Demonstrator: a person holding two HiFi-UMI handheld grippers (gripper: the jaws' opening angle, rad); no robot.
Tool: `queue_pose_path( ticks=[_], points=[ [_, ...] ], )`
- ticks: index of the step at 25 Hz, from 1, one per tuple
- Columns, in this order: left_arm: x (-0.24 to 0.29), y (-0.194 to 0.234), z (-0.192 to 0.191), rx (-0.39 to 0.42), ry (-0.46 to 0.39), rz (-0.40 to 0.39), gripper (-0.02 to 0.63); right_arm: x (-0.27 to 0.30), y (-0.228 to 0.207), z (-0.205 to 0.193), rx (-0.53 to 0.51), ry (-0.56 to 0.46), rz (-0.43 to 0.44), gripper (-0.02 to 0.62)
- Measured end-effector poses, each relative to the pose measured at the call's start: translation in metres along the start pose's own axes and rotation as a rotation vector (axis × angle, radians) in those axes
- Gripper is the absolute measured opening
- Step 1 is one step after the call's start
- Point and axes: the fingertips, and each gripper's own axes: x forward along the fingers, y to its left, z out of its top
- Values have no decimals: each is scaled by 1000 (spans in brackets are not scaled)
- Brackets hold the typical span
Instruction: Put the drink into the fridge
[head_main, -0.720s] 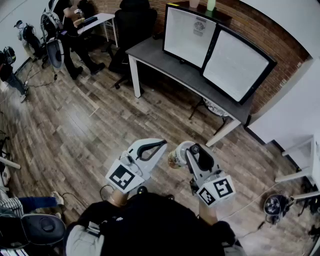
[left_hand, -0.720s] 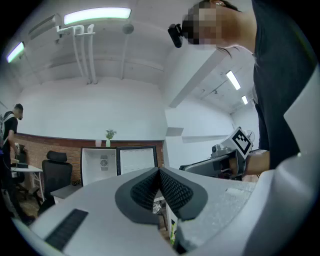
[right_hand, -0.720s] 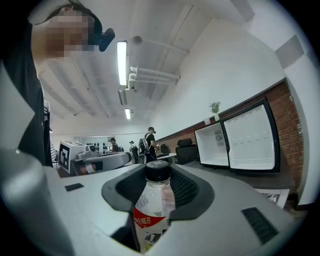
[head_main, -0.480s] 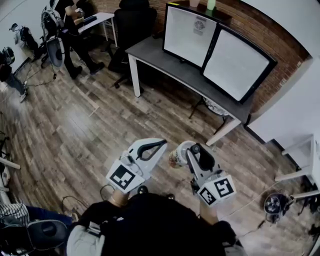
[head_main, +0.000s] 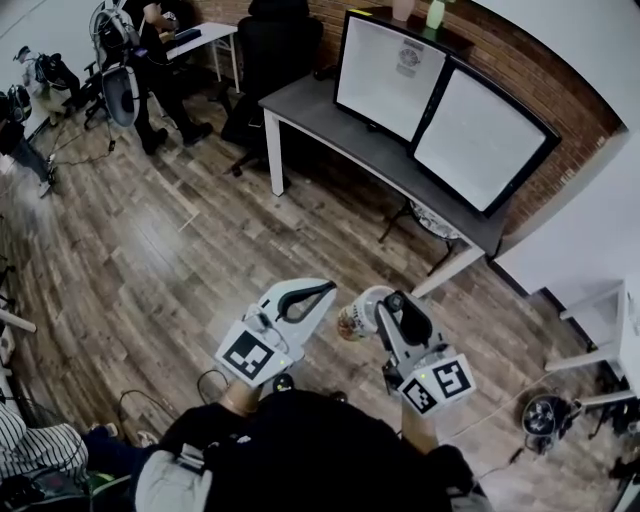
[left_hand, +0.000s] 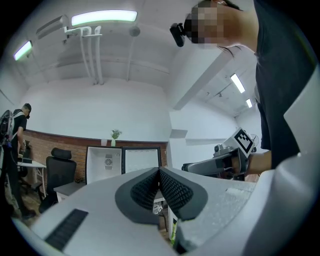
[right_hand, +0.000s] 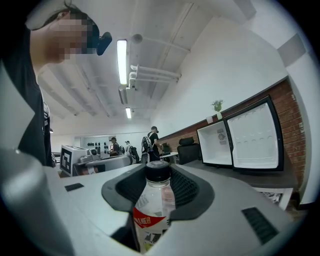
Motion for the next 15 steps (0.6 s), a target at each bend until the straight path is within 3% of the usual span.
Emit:
queue_pose_path(
  ticks=[15],
  points=[
    [-38,37,-5,-12,-13,32,-3,30,26,-7,-12,14,-1,146]
  ],
)
